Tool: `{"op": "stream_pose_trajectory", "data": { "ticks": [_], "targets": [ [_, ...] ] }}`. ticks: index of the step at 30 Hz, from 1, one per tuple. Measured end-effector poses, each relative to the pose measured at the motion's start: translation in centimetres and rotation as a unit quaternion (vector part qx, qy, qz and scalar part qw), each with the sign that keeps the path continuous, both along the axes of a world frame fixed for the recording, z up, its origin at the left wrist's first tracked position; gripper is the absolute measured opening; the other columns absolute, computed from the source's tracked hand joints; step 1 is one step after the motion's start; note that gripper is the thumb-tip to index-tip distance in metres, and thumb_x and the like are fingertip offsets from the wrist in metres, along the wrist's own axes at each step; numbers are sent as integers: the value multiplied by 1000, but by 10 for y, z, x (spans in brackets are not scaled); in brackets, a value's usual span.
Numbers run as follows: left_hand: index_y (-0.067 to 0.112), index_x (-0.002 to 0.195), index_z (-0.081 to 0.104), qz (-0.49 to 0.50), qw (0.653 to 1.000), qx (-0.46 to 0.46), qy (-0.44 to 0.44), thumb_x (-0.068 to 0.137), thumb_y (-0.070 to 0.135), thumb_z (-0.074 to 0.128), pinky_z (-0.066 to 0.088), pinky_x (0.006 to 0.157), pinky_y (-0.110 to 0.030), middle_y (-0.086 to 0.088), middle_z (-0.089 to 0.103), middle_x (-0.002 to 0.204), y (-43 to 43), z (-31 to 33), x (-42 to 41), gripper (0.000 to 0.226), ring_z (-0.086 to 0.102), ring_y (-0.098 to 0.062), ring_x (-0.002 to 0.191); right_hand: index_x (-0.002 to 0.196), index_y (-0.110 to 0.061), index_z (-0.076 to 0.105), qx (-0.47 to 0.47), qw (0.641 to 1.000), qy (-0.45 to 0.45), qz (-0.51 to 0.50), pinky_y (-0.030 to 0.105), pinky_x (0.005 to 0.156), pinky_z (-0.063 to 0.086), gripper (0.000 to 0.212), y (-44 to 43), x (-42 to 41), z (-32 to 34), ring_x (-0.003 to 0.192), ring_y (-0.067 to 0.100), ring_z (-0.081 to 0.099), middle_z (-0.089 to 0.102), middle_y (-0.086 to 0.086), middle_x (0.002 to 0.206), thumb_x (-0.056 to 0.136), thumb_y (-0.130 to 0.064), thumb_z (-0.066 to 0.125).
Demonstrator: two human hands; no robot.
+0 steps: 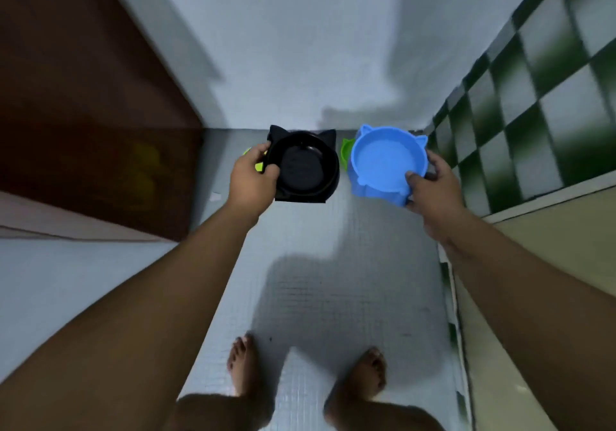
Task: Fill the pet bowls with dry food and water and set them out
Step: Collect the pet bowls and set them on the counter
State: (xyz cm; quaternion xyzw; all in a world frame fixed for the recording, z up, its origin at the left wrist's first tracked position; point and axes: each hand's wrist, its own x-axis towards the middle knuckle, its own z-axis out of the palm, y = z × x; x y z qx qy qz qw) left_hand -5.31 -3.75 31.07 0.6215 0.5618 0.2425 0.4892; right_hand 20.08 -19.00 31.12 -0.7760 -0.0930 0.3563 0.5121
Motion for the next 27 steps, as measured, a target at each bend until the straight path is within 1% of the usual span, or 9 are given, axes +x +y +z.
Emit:
{"op": "stream_pose_trajectory", "data": {
  "ticks": [3,5,8,11,14,17,22,25,27],
  "targets": [
    [31,121,70,15,999,6,-34,80,13,53,56,101,-43,10,71,113,-26,89,-19,48,69,-21,110,138,-32,50,16,1000,-6,14,54,81,59,50,-30,-13,96,108,22,64,62,-3,122,94,-9,61],
    [30,120,71,30,997,-6,-70,77,15,53,56,99,-49,9,73,115,-43,138,-27,49,69,-18,111,139,-29,49,34,999,-23,19,52,80,60,50,-50,-25,149,108,23,64,62,-1,122,95,-7,60],
    [30,122,71,25,995,-7,-98,76,20,55,58,94,-52,8,72,115,-65,196,-38,50,71,-20,109,138,-29,50,61,997,-45,8,47,78,61,50,-78,-48,212,107,23,65,63,-1,122,94,-8,60],
    [33,118,72,2,992,-3,-126,76,22,56,60,91,-54,6,73,115,-89,238,-56,46,72,-23,106,140,-30,48,85,994,-60,-33,53,81,60,54,-114,-81,257,105,22,67,64,-2,120,92,-11,62],
    [44,102,70,-45,990,-4,-133,74,24,54,60,88,-57,3,72,113,-116,271,-82,37,72,-27,105,141,-26,47,87,989,-88,-84,55,82,59,54,-160,-123,289,98,23,67,65,2,111,92,-11,62],
    [47,97,69,-90,987,-1,-136,73,25,54,61,85,-58,1,72,110,-144,299,-108,36,72,-29,102,141,-26,48,88,982,-102,-132,56,79,59,54,-209,-165,310,90,20,67,63,1,101,91,-11,63],
    [36,112,68,-157,977,-20,-145,86,13,53,65,72,-50,-4,69,115,-213,346,-134,38,73,-27,91,133,-28,53,92,966,-102,-221,59,78,58,49,-304,-217,333,94,31,68,65,10,106,87,-14,64],
    [32,118,68,-201,968,-36,-147,89,10,53,63,76,-55,-5,69,118,-256,355,-136,40,70,-25,88,135,-24,51,100,952,-94,-272,58,79,58,49,-369,-242,344,96,31,69,65,10,107,89,-10,63],
    [27,123,66,-229,962,-33,-145,89,11,55,64,73,-50,-5,69,118,-290,357,-135,40,71,-28,92,137,-26,51,97,944,-94,-303,57,78,59,53,-414,-255,348,95,29,69,64,9,108,88,-10,64]
  ]
}}
